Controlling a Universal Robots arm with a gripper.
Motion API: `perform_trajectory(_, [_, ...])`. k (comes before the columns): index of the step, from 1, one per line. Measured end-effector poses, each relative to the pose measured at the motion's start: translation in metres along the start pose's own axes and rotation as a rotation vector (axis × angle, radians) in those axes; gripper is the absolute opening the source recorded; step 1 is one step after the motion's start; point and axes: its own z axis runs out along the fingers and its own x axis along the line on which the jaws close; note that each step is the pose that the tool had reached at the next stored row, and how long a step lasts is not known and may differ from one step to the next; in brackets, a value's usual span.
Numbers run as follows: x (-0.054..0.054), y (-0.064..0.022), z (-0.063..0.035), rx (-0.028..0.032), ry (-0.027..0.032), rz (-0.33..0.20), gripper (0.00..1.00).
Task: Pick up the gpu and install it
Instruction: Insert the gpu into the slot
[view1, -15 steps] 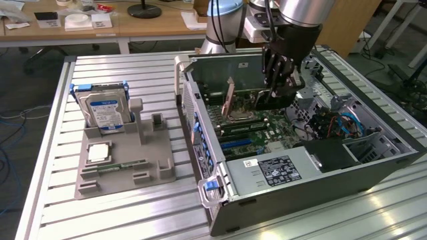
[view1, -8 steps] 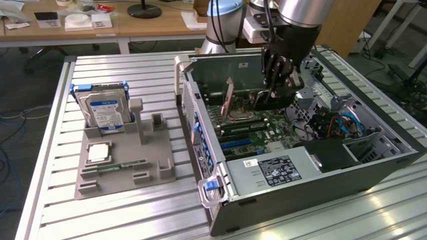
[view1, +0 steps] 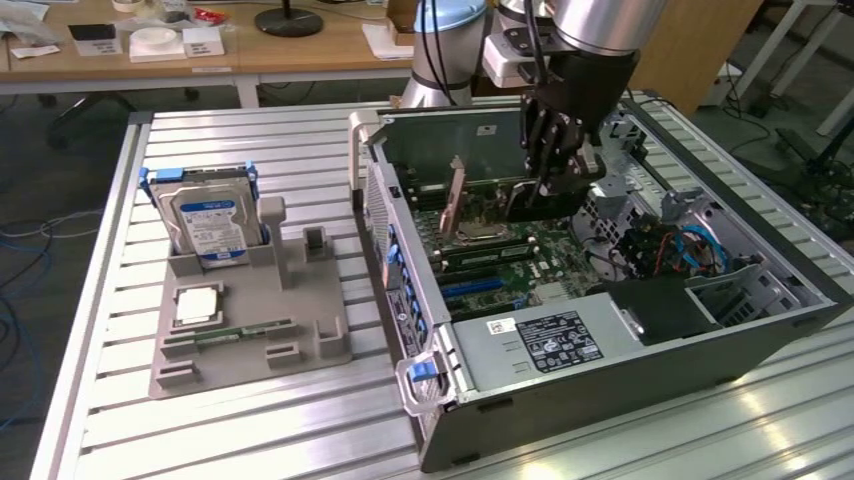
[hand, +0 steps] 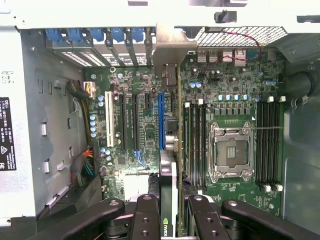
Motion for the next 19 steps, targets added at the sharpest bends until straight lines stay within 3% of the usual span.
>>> perform_trajectory(14, [0.001,0.0024,0.0181,0.0,-0.0001,0.0,0.27])
perform_trajectory(19, [0.001,0.0026,0.0196,0.0,0.0,0.0,0.27])
